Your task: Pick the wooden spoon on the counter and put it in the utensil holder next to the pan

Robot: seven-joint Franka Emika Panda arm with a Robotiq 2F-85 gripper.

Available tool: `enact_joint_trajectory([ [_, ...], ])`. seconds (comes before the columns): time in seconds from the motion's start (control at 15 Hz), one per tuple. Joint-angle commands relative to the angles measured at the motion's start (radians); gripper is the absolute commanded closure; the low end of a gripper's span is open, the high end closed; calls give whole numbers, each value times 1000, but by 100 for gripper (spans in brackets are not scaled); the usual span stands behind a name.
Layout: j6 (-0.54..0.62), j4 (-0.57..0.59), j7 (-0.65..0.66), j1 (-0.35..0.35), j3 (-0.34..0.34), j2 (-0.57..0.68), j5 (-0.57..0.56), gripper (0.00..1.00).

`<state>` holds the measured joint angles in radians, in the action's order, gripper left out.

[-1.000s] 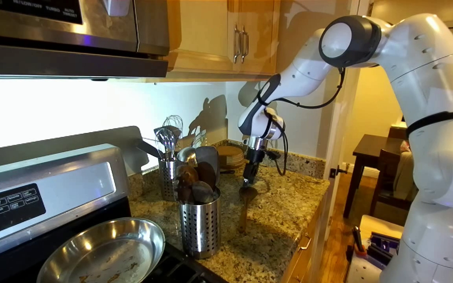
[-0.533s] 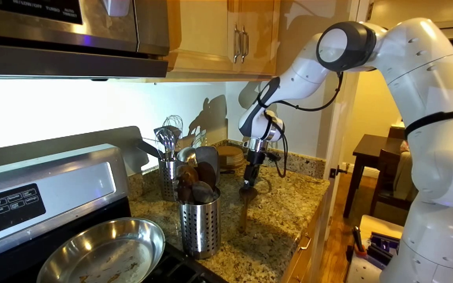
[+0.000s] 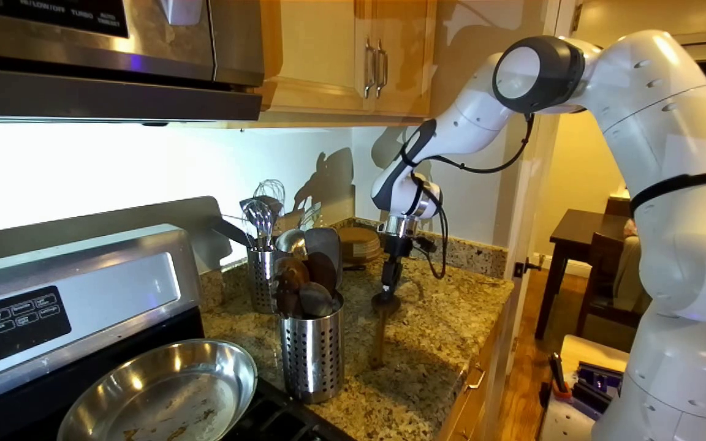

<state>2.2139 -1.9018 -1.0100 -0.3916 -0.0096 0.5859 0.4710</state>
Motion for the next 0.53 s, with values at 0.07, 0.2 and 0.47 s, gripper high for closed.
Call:
enact_joint_trajectory([
  [0.07,-45,12,-21,-22,11,4,3,43],
  [0.2,-48,13,-19,-23,9,6,4,53],
  [0.47,-54,14,-23,-33,10,5,14,90],
])
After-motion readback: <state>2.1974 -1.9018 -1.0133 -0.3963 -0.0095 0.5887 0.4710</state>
